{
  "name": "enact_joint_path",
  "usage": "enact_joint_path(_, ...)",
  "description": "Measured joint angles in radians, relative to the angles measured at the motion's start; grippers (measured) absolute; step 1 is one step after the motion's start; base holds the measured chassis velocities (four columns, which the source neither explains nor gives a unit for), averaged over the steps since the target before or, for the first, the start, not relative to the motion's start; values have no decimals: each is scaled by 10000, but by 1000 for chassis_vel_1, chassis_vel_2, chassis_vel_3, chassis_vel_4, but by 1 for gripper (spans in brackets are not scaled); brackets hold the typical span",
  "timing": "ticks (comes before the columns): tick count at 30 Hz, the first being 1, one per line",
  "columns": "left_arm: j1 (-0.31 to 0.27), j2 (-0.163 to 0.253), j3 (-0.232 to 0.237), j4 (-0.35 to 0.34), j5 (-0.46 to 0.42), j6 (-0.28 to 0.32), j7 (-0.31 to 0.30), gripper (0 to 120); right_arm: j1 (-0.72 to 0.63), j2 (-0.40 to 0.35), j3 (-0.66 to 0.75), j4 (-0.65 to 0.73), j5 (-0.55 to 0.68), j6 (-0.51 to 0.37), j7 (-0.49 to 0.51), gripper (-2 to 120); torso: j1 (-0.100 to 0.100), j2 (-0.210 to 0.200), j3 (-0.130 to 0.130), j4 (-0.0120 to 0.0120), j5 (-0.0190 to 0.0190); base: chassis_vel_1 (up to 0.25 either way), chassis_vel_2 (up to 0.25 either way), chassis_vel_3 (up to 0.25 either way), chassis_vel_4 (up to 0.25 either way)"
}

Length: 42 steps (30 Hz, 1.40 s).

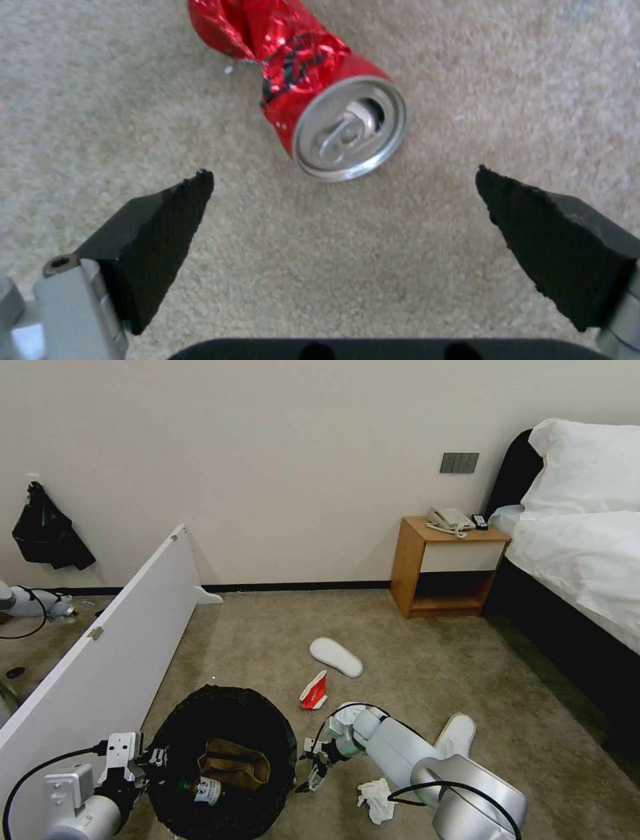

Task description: Pick up the trash bin, then pick up the garbage from the floor and place it into the trash bin.

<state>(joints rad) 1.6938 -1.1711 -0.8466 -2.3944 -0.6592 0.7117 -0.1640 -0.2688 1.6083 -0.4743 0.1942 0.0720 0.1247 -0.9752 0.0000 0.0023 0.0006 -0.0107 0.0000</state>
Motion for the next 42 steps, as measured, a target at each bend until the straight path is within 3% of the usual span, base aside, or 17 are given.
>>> enact_joint_path(20, 147, -120, -14, -99, 206, -33, 36, 3, -356, -2, 303, 52, 146, -173, 1059, 100, 0, 0, 0, 0, 0, 0, 0, 0, 0)
enact_joint_path(28, 140, -60, -10, -65, 188, -36, 105, 3, -523, -5, 541, 523, 1349, -256, 738, 100, 0, 0, 0, 0, 0, 0, 0, 0, 0)
enact_joint_path(31, 76, 173, -30, 87, 7, -36, 178, 3, -897, 2, 381, 1527, 2548, -345, 710, 100, 0, 1, 0, 1, 0, 0, 0, 0, 0)
enact_joint_path(42, 138, 253, -54, 132, -102, -37, 193, 3, -992, -3, 278, 1479, 2754, -445, 704, 100, 0, 0, 0, 1, -1, 0, 0, 0, 0)
